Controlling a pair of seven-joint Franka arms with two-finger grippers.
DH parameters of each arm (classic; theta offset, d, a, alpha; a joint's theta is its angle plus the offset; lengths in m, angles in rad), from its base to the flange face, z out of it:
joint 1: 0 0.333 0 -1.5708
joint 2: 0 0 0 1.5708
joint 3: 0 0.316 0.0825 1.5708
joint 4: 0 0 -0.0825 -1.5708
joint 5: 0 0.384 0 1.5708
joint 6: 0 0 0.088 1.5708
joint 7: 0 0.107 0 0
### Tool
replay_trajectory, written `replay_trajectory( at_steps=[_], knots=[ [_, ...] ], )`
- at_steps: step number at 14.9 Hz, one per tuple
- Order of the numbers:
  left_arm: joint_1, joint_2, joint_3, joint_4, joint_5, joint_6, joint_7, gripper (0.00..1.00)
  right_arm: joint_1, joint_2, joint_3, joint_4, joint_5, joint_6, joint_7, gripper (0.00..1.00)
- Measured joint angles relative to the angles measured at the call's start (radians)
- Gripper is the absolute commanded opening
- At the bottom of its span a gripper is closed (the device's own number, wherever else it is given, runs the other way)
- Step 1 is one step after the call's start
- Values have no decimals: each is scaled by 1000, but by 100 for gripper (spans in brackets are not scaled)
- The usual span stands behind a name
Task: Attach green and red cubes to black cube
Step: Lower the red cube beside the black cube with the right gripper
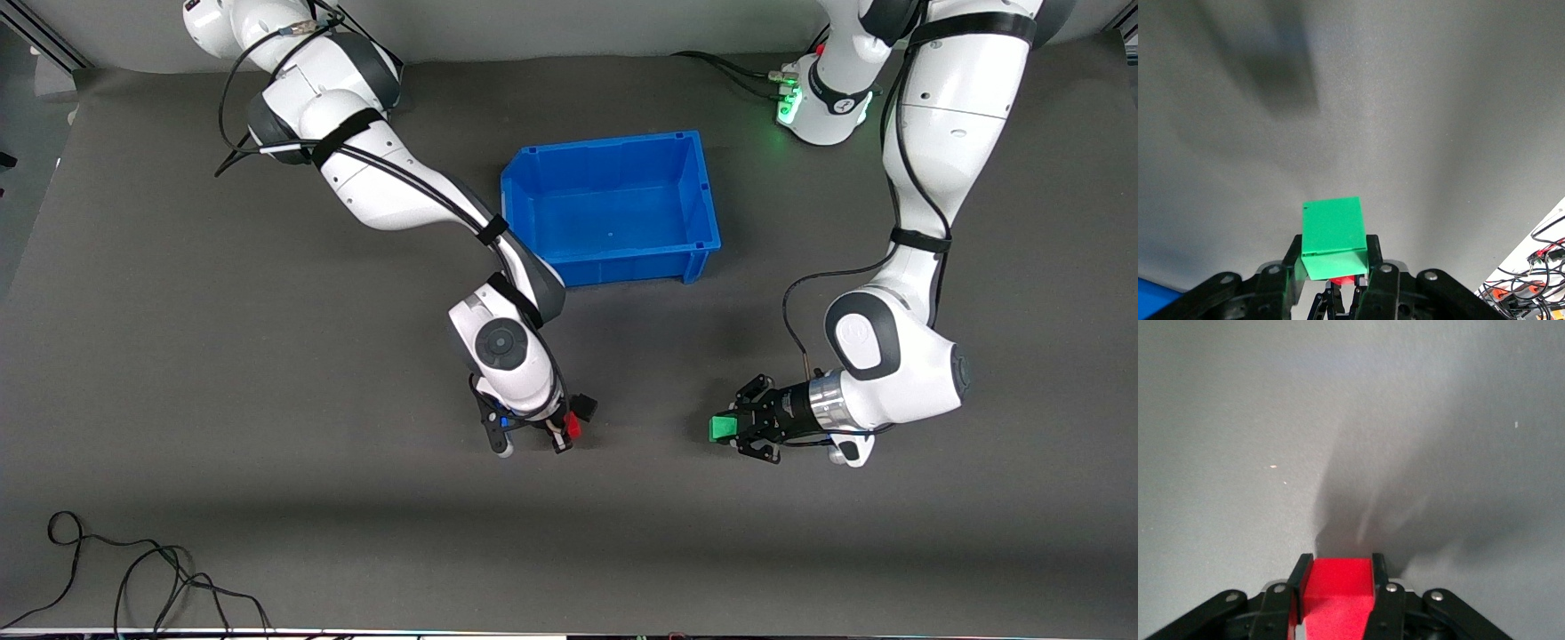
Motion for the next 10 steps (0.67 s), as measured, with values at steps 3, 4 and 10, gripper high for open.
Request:
replay_trajectory(
  at_steps=[3,4,10],
  knots=[
    [0,0,0,0,0,-1,-1,0,6,0,0,5,-38,-12,-7,13],
    [0,0,0,0,0,-1,-1,0,8,0,0,8,-45,-22,-9,13],
    [-2,1,0,0,1,-1,-7,0,39,-2,-12,21,-68,-84,-56,18]
  ],
)
